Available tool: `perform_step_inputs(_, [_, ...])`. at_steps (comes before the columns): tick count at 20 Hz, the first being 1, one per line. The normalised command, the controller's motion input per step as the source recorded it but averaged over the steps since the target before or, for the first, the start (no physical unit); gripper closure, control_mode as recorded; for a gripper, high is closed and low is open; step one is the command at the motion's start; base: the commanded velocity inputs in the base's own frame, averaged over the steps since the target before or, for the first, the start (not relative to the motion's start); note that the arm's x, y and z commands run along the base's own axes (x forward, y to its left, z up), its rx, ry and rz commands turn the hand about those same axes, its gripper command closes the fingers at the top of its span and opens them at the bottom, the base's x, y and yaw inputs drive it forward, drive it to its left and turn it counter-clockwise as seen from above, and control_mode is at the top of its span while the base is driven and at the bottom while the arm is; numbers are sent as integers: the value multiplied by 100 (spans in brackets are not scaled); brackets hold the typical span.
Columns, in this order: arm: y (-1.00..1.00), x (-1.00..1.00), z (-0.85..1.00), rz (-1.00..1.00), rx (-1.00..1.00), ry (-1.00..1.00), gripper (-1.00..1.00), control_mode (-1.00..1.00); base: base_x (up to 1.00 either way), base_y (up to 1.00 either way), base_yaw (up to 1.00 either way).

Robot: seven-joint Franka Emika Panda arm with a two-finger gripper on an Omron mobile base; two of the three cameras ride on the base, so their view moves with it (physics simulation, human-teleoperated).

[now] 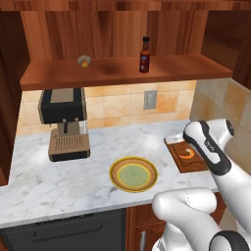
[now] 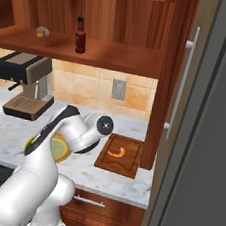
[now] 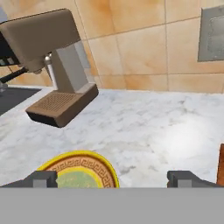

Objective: Pick the shrimp from the plate and place it on the cutting board. Then pick the condiment bottle from the cabinet and place it next to the cutting board.

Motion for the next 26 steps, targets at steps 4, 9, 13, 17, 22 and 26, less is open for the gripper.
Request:
perform_step_inputs(4, [26,0,4,21,-3,-12,-100,-100,0,0,0])
perform_step_inputs(9, [19,0,1,24,-3,-16,-100,-100,0,0,0])
perform_step_inputs(13, [14,-1,13,22,-2,-14,-100,-100,0,0,0])
perform_step_inputs(17, [18,-20,28,15,-11,-14,-100,-100,0,0,0])
perform_step_inputs(22, [18,-24,35,10,-16,-13,-100,-100,0,0,0])
perform_step_inputs(26, [23,-25,36,8,-16,-12,-100,-100,0,0,0])
